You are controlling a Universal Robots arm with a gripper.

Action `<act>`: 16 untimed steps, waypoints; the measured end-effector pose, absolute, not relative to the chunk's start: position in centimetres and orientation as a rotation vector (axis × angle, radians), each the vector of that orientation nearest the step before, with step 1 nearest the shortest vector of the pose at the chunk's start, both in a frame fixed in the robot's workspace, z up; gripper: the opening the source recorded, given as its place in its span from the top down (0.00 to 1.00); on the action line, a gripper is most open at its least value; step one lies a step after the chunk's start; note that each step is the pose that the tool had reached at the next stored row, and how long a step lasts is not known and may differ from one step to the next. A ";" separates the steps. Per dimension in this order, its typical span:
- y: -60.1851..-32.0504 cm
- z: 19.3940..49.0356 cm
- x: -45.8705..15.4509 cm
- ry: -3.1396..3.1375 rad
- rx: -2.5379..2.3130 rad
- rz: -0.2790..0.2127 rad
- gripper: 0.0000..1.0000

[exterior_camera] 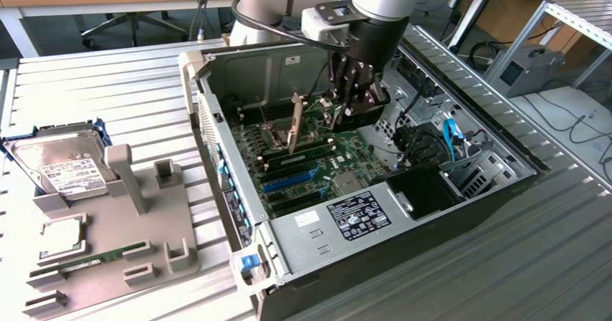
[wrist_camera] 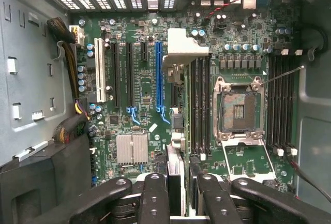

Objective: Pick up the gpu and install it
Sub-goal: 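Insert the gpu into the slot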

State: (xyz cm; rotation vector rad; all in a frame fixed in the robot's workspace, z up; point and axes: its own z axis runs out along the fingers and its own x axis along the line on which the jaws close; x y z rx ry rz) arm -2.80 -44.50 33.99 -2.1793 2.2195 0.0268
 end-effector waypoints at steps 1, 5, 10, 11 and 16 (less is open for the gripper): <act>-44.5 34.0 -2.8 2.219 -2.179 0.027 0.73; -44.6 34.0 -2.8 2.220 -2.179 0.027 0.73; -44.8 33.9 -2.9 2.219 -2.179 0.027 0.73; -44.8 33.9 -2.9 2.219 -2.179 0.027 0.73; -45.0 33.8 -3.1 2.219 -2.179 0.027 0.73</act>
